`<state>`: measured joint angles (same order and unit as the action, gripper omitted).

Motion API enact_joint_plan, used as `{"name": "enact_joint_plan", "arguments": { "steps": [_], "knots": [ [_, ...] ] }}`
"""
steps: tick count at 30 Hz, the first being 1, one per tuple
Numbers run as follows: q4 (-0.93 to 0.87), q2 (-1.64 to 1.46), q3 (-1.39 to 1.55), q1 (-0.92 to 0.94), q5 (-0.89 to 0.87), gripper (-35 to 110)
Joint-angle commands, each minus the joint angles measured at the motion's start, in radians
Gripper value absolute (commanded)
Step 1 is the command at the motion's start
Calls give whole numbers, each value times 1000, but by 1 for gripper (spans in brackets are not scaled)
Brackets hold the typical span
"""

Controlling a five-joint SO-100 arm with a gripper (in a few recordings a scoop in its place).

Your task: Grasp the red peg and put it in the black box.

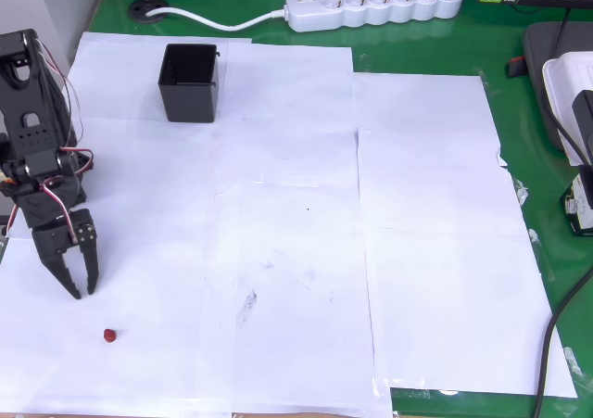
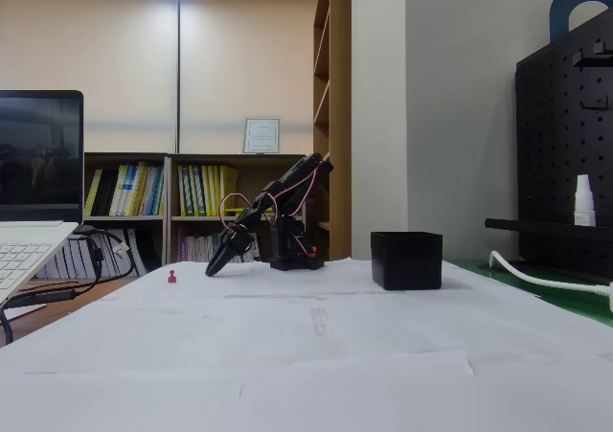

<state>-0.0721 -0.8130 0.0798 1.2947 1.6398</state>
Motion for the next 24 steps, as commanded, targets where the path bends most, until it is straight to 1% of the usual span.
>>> {"name": "enact_joint_plan", "arguments": {
  "steps": [1,5,7,13,17,19,24],
  "knots": [
    [84,-86,38,-14,5,0],
    [339,-236,38,-5,31,0],
    [431,-290,38,2,28,0],
    [865,-578,31,58,12,0],
    [1032,-680,26,67,-37,0],
    [1086,-710,26,63,-46,0],
    [1129,-749,29,40,-60,0]
  ]
}}
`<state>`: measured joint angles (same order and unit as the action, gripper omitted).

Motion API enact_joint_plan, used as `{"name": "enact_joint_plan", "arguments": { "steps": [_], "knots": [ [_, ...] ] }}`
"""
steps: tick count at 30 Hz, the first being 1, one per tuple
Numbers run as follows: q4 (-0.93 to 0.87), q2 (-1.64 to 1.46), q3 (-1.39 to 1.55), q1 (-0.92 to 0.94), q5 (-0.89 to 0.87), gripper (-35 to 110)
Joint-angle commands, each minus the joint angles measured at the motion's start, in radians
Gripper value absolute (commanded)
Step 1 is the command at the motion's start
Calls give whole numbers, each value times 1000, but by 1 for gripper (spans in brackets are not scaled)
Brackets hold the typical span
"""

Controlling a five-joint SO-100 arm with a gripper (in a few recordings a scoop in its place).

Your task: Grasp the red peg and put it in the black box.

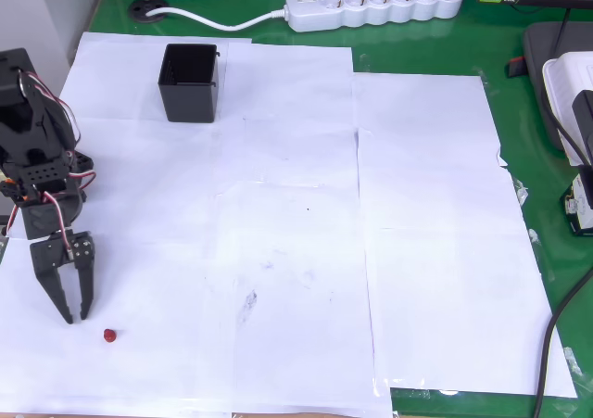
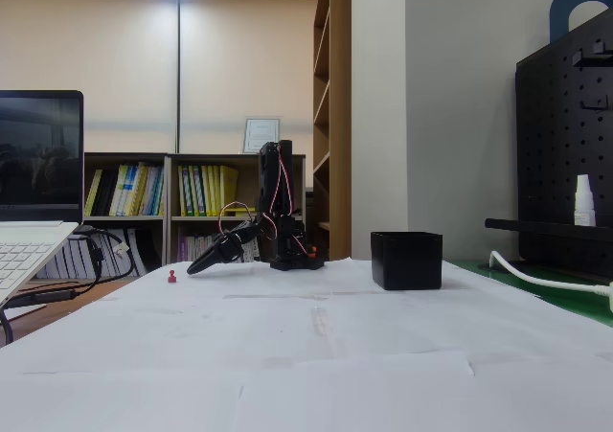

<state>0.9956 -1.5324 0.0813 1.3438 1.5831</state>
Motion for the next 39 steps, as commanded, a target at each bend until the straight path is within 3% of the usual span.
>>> {"name": "enact_joint_plan", "arguments": {
  "steps": [1,11,17,28,39],
  "knots": [
    [69,-49,31,-12,14,0],
    [101,-101,41,-58,43,0],
    [207,-198,64,-74,37,0],
    [227,-213,69,-64,49,38],
    [241,-238,83,-35,75,43]
  ]
}}
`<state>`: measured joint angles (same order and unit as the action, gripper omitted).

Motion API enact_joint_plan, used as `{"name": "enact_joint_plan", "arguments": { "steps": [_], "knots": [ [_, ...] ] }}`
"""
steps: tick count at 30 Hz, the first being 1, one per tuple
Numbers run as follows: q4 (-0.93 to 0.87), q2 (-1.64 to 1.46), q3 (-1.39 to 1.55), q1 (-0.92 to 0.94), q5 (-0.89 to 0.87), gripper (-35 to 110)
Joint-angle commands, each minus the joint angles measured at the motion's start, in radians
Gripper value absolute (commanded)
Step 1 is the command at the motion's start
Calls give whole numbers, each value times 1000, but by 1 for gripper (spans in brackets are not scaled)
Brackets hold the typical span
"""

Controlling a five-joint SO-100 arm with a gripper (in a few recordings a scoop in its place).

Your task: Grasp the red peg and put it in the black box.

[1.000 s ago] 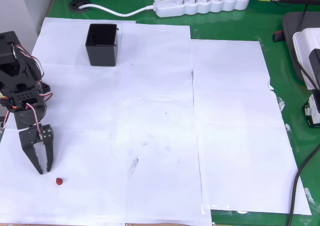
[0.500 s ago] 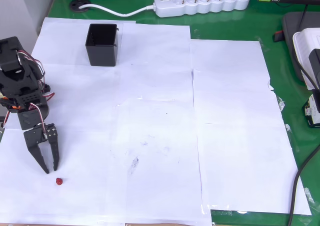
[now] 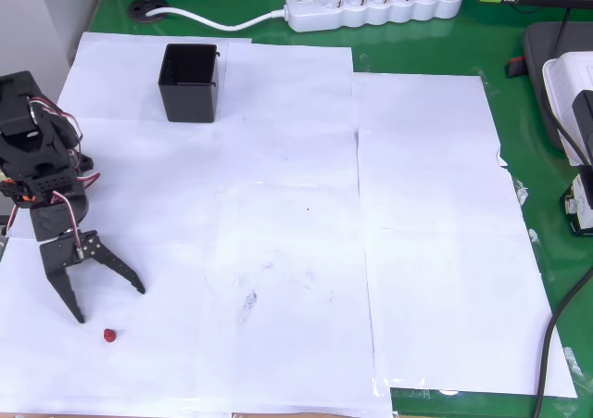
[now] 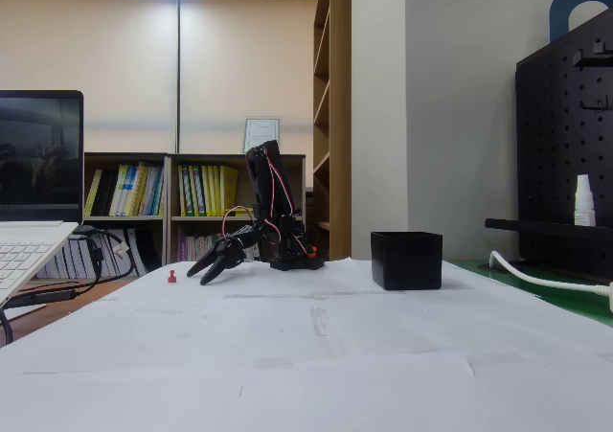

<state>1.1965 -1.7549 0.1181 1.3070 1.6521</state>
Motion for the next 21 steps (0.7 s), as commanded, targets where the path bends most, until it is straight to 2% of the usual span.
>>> {"name": "enact_joint_plan", "arguments": {
  "steps": [1,21],
  "knots": [
    [40,-20,52,2,6,43],
    [66,-169,219,26,3,43]
  ]
}}
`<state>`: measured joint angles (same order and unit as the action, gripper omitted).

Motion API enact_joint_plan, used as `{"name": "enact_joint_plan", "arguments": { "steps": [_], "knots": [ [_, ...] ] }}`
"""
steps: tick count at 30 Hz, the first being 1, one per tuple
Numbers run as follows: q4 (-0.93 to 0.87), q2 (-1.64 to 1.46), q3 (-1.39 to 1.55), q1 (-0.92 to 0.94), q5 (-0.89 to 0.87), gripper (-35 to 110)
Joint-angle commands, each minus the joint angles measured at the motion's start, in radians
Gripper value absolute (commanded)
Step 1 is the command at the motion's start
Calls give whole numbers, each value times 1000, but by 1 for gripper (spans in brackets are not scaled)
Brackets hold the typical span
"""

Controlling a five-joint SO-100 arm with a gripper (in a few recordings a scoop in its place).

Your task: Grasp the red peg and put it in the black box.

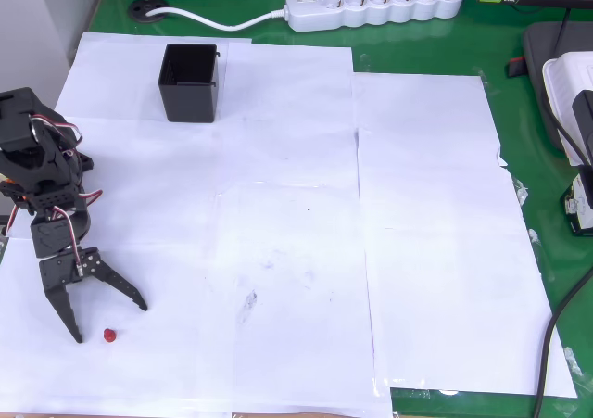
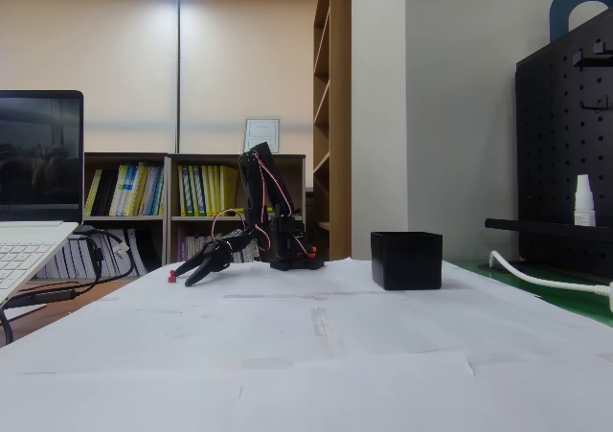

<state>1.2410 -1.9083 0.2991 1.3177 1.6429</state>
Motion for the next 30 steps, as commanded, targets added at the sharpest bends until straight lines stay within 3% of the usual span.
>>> {"name": "enact_joint_plan", "arguments": {
  "steps": [1,30],
  "knots": [
    [21,-18,41,14,12,43],
    [129,-153,74,-17,2,43]
  ]
}}
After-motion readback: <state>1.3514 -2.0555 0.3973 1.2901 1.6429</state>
